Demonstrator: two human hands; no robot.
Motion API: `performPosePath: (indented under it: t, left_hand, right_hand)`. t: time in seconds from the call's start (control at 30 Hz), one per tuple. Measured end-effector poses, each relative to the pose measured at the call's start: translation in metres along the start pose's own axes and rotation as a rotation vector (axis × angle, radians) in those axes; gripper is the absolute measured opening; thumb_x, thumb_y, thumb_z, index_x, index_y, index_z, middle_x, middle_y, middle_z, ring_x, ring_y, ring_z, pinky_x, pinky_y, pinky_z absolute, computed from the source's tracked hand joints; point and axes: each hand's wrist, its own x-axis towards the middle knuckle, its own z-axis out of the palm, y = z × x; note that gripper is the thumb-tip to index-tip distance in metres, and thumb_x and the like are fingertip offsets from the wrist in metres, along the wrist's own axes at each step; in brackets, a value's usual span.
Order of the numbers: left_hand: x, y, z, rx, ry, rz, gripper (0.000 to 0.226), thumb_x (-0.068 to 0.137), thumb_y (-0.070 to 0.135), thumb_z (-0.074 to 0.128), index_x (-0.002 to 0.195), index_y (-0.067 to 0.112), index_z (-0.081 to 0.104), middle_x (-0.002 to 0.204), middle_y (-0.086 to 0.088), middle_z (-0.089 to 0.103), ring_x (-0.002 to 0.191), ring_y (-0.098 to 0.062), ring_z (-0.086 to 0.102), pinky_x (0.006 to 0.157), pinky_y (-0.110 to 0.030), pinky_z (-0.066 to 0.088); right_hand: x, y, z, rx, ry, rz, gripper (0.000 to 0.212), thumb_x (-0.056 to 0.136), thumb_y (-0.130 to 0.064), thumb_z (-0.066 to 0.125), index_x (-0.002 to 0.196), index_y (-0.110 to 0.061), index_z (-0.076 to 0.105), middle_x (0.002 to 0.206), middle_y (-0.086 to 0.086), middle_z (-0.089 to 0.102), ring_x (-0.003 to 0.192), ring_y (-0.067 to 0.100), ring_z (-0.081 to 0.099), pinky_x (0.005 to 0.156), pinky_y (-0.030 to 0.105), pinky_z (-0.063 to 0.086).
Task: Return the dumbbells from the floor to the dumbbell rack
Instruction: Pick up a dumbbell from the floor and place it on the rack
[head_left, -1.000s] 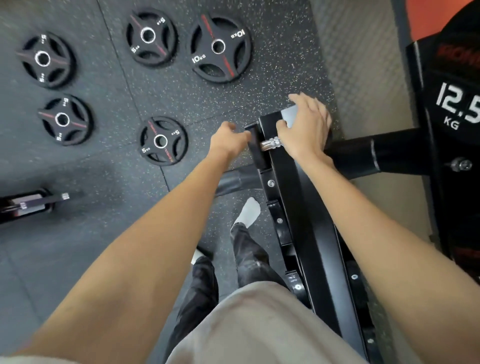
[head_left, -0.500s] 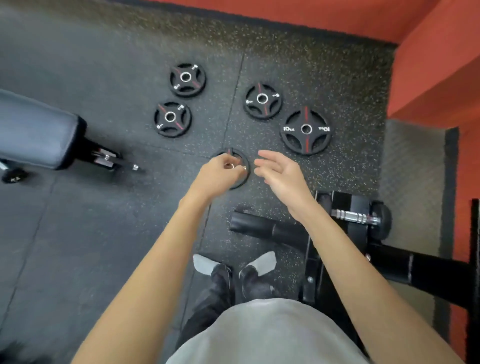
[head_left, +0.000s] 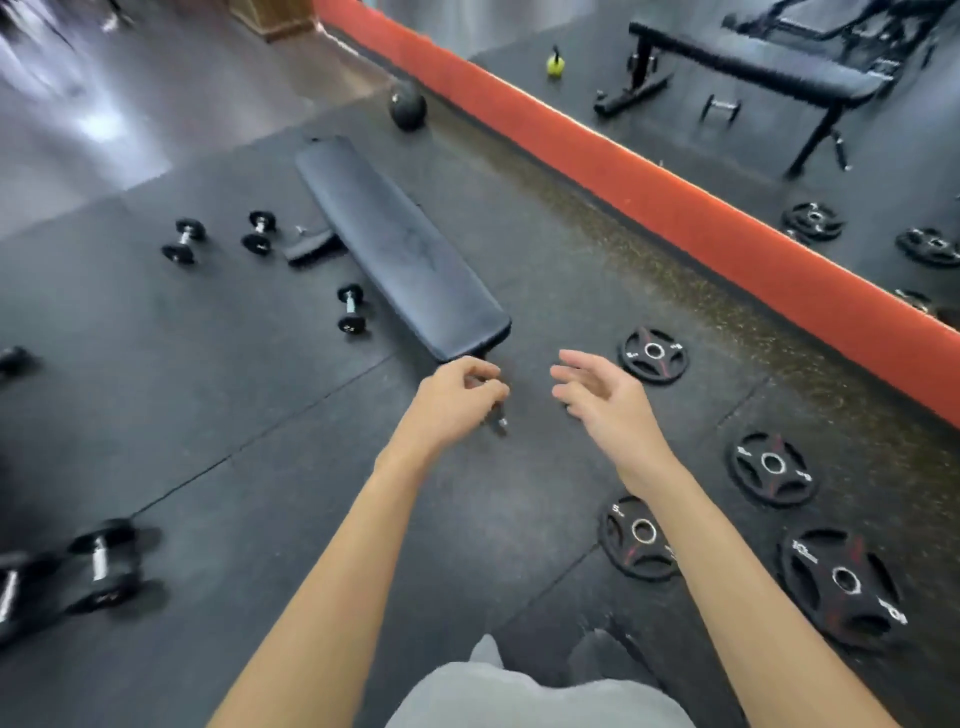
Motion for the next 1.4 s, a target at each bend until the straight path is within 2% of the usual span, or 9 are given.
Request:
performPosePath:
  t: [0.1,0.27,0.33,0.43,0.67,0.77,0.93,1.17,1.4]
  left_hand:
    - [-0.002,-0.028,-0.073,-0.06,0.129,-0.044,0.018,0.087,0.034,0.07,0.105,0.036,0.07,0.107,0.009,0.074,0.098,-0.012,0.072,0.062,-0.022,0.045]
    - [0.002,-0.077,-0.16,-0.174,0.309,-0.115,0.014,0.087,0.03,0.069,0.099,0.038,0.069,0.107,0.005,0.073,0.097,-0.013,0.072,0.084,-0.025,0.052]
    - [0.013,-0.092,-0.19,-0.219,0.367,-0.143,0.014,0.088,0.028,0.069,0.097,0.038,0.069,0.106,0.005,0.073,0.097,-0.013,0.072,0.084,-0.025,0.052]
    - [0.044,-0.101,-0.236,-0.232,0.392,-0.175,0.016,0.089,0.031,0.067,0.103,0.038,0.068,0.106,0.009,0.07,0.102,-0.013,0.07,0.078,-0.026,0.049]
    - [0.154,-0.087,-0.344,-0.134,0.413,-0.18,0.022,0.091,0.03,0.064,0.111,0.035,0.068,0.101,0.013,0.072,0.102,-0.011,0.068,0.072,-0.026,0.048]
    - [0.206,-0.089,-0.388,-0.067,0.405,-0.177,0.024,0.092,0.028,0.064,0.114,0.033,0.069,0.1,0.015,0.072,0.105,-0.01,0.065,0.074,-0.025,0.047]
    - [0.289,-0.104,-0.449,-0.01,0.254,-0.192,0.026,0.095,0.032,0.062,0.121,0.035,0.066,0.104,0.019,0.07,0.104,-0.011,0.066,0.084,-0.029,0.054]
    - [0.454,-0.118,-0.54,0.107,0.121,-0.065,0.023,0.098,0.03,0.061,0.12,0.032,0.068,0.096,0.021,0.067,0.097,-0.01,0.063,0.079,-0.024,0.05]
    - [0.594,-0.114,-0.623,0.248,-0.073,-0.012,0.023,0.096,0.03,0.059,0.117,0.035,0.066,0.111,0.016,0.07,0.101,-0.009,0.065,0.082,-0.027,0.053]
  right_hand:
    - [0.025,-0.025,0.069,-0.049,-0.148,-0.037,0.039,0.093,-0.006,0.068,0.126,-0.028,0.067,0.118,-0.008,0.074,0.099,0.002,0.07,0.092,0.026,0.052]
    - [0.067,-0.053,0.172,-0.149,-0.363,-0.086,0.041,0.092,-0.011,0.069,0.126,-0.034,0.067,0.119,-0.013,0.074,0.102,0.006,0.07,0.093,0.031,0.053]
    - [0.09,-0.065,0.207,-0.178,-0.432,-0.106,0.041,0.093,-0.011,0.069,0.128,-0.032,0.066,0.122,-0.012,0.073,0.098,0.003,0.068,0.089,0.028,0.051]
    - [0.136,-0.083,0.25,-0.16,-0.464,-0.128,0.042,0.093,-0.01,0.07,0.131,-0.028,0.067,0.123,-0.009,0.073,0.106,0.007,0.069,0.102,0.034,0.052]
    - [0.264,-0.122,0.34,0.054,-0.38,0.009,0.03,0.095,-0.006,0.065,0.112,-0.03,0.07,0.117,-0.001,0.076,0.118,0.024,0.069,0.108,0.046,0.052]
    - [0.319,-0.138,0.378,0.076,-0.387,0.018,0.022,0.096,-0.012,0.069,0.11,-0.029,0.071,0.115,0.003,0.076,0.114,0.022,0.071,0.108,0.046,0.052]
    - [0.395,-0.153,0.439,0.064,-0.356,0.08,0.025,0.097,-0.016,0.069,0.122,-0.021,0.071,0.114,0.003,0.077,0.111,0.021,0.073,0.106,0.043,0.054]
    - [0.519,-0.175,0.527,0.154,-0.172,0.069,0.02,0.097,-0.01,0.068,0.112,-0.022,0.072,0.114,0.01,0.077,0.109,0.026,0.073,0.092,0.031,0.058]
    - [0.624,-0.201,0.593,0.132,-0.004,0.12,0.022,0.095,-0.012,0.067,0.11,-0.028,0.072,0.107,-0.004,0.078,0.108,0.021,0.073,0.098,0.038,0.057]
